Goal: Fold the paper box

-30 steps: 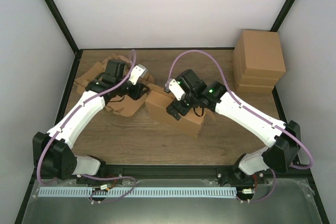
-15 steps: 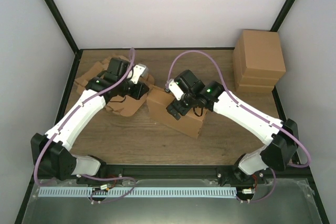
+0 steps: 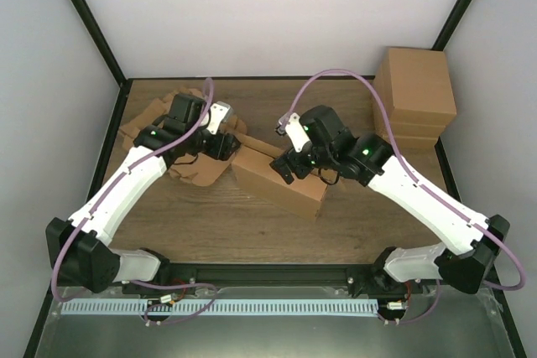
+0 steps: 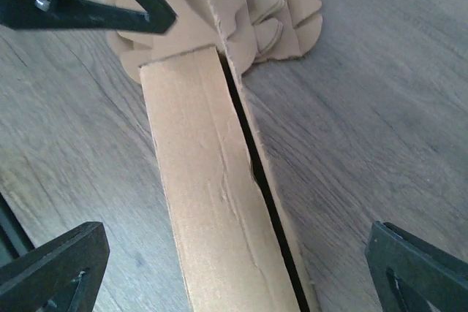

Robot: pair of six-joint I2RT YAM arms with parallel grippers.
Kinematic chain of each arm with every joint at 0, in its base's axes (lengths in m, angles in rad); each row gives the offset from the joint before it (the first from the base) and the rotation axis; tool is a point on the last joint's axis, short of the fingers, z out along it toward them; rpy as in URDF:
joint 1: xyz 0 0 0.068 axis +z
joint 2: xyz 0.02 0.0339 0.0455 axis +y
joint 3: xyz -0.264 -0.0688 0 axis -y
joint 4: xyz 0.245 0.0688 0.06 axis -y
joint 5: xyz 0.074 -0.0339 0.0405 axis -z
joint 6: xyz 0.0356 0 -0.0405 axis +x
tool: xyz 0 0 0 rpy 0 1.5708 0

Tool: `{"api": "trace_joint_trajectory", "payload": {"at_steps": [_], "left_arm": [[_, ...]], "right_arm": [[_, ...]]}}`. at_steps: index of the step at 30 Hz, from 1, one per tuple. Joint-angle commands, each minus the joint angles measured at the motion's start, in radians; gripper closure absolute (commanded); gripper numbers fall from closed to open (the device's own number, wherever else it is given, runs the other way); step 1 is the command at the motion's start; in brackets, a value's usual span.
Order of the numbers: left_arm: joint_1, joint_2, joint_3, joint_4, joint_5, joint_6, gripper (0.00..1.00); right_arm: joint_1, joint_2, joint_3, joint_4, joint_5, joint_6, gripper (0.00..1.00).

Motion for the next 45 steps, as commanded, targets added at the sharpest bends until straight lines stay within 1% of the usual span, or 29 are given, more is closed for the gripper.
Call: {"api": "trace_joint_trajectory", "payload": {"at_steps": [1, 2, 3, 5, 11, 16, 19, 22, 24, 29, 32, 33, 36, 39, 45], "left_arm": [[-0.003, 0.007, 0.002, 0.036, -0.049, 0.052, 0.24], [-0.002, 0.006, 0.0, 0.045, -0.053, 0.066, 0.19], [-0.003, 0.006, -0.001, 0.053, -0.054, 0.079, 0.16], [-0.003, 0.013, 0.002, 0.066, -0.038, 0.109, 0.15], [-0.003, 0.086, 0.044, 0.056, -0.008, 0.156, 0.21], [-0.002, 0.11, 0.041, 0.068, 0.003, 0.177, 0.25], [-0.003, 0.117, 0.039, 0.075, 0.008, 0.178, 0.3], [-0.003, 0.125, 0.054, 0.059, 0.003, 0.175, 0.42], [-0.003, 0.123, 0.06, 0.052, 0.002, 0.169, 0.47], [-0.004, 0.108, 0.07, 0.024, 0.016, 0.135, 0.67], [-0.004, 0.106, 0.071, 0.005, 0.028, 0.109, 0.83], [-0.004, 0.106, 0.071, -0.002, 0.032, 0.1, 0.86], [-0.004, 0.102, 0.071, -0.023, 0.03, 0.067, 0.91], [-0.004, 0.098, 0.084, -0.05, 0.028, 0.022, 0.91], [-0.004, 0.097, 0.103, -0.105, 0.068, -0.07, 0.91]], "right_arm": [[0.007, -0.022, 0.029, -0.007, -0.014, 0.026, 0.0], [0.007, -0.017, 0.022, -0.012, 0.01, 0.026, 0.0], [0.007, -0.008, 0.019, -0.018, 0.038, 0.025, 0.0], [0.007, 0.011, 0.021, -0.031, 0.098, 0.03, 0.0], [0.007, 0.061, 0.02, -0.048, 0.19, 0.039, 0.0], [0.007, 0.087, 0.0, -0.061, 0.201, 0.034, 0.0], [0.007, 0.1, -0.017, -0.068, 0.202, 0.032, 0.0], [0.007, 0.116, -0.028, -0.078, 0.21, 0.035, 0.0], [0.007, 0.119, -0.036, -0.078, 0.215, 0.036, 0.0], [0.007, 0.122, -0.043, -0.075, 0.219, 0.035, 0.0], [0.008, 0.127, -0.042, -0.073, 0.222, 0.033, 0.0], [0.007, 0.128, -0.042, -0.074, 0.222, 0.033, 0.0], [0.007, 0.132, -0.042, -0.075, 0.222, 0.034, 0.0], [0.007, 0.126, -0.041, -0.076, 0.227, 0.036, 0.0], [0.007, 0.107, -0.033, -0.079, 0.257, 0.044, 0.0]]}}
